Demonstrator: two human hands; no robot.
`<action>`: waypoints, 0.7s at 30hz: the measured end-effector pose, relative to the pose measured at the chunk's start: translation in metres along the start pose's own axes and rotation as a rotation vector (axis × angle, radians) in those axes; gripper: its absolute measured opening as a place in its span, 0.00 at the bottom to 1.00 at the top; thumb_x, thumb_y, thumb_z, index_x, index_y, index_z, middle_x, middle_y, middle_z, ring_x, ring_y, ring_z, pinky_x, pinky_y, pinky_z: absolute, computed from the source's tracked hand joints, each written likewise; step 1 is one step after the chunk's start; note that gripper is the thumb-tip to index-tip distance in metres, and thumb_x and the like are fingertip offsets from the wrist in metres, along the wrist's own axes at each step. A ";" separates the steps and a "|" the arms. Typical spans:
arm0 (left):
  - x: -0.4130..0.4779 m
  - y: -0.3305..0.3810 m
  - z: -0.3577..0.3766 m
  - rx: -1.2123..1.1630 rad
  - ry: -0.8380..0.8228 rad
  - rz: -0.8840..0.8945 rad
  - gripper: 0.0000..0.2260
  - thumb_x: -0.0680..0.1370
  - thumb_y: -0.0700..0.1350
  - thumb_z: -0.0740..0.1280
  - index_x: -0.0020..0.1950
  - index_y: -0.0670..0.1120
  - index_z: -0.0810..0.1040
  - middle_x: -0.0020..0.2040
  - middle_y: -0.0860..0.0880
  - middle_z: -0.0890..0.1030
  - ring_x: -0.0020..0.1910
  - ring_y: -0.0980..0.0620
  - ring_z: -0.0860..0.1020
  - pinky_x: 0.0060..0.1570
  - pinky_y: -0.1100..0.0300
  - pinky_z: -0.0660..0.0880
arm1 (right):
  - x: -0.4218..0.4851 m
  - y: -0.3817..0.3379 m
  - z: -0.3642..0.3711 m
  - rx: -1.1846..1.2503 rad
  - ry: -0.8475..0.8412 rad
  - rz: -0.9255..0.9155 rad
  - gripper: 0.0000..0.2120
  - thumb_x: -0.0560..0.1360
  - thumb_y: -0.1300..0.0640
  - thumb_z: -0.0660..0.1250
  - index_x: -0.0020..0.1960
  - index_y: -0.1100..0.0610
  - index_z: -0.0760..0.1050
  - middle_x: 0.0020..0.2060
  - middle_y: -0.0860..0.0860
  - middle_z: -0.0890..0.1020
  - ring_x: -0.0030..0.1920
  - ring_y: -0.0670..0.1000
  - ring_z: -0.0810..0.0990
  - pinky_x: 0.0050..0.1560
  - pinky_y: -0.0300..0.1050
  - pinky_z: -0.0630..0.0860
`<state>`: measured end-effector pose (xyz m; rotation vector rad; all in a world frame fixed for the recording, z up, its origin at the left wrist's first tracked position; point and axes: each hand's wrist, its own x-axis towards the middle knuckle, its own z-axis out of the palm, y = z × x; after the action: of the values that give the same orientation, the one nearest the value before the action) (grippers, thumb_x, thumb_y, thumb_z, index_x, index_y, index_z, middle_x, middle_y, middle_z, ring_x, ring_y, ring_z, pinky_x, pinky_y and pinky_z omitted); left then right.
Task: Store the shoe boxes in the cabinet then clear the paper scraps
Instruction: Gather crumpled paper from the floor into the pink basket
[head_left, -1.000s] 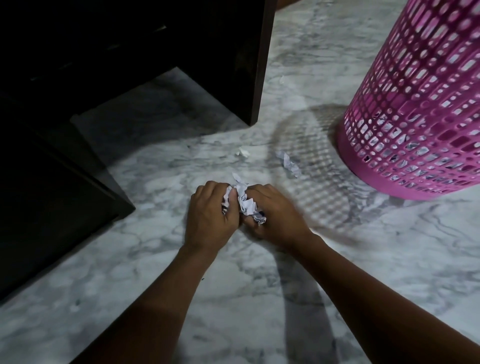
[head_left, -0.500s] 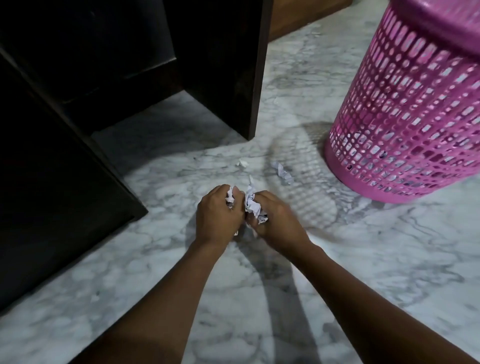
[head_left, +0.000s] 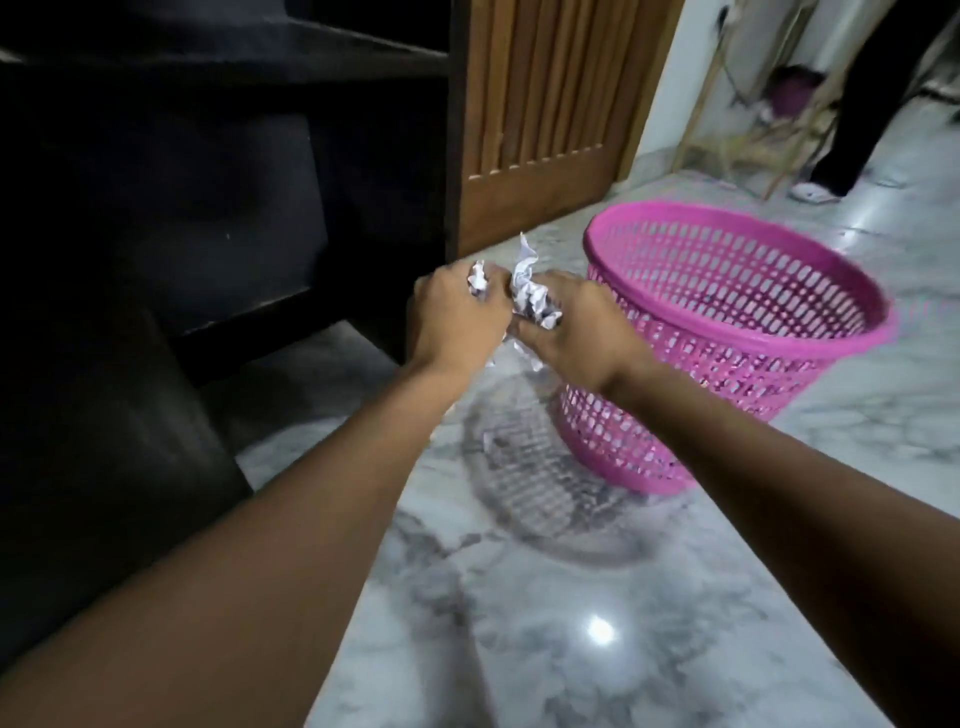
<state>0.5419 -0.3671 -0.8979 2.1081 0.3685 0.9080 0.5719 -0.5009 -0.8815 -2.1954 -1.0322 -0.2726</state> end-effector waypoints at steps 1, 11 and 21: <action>0.009 0.019 0.004 -0.030 0.013 0.025 0.15 0.77 0.49 0.61 0.31 0.47 0.68 0.36 0.39 0.80 0.38 0.38 0.77 0.35 0.54 0.69 | 0.007 0.000 -0.021 -0.018 -0.008 -0.004 0.03 0.75 0.62 0.72 0.48 0.57 0.79 0.42 0.50 0.79 0.42 0.49 0.77 0.40 0.31 0.65; 0.058 0.129 0.142 -0.097 -0.082 0.063 0.12 0.73 0.47 0.61 0.29 0.46 0.69 0.32 0.45 0.79 0.36 0.40 0.75 0.33 0.59 0.59 | 0.025 0.094 -0.154 -0.126 0.066 0.111 0.01 0.74 0.63 0.69 0.44 0.59 0.80 0.42 0.55 0.83 0.41 0.53 0.78 0.39 0.40 0.64; 0.084 0.124 0.196 0.287 -0.740 -0.054 0.13 0.81 0.43 0.57 0.58 0.42 0.78 0.51 0.43 0.80 0.44 0.46 0.76 0.37 0.58 0.70 | 0.024 0.172 -0.130 0.035 -0.008 0.515 0.19 0.76 0.53 0.71 0.65 0.57 0.77 0.56 0.57 0.83 0.49 0.59 0.82 0.48 0.43 0.73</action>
<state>0.7354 -0.5115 -0.8468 2.5025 0.1663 -0.0011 0.7278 -0.6496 -0.8592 -2.3394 -0.4415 -0.0104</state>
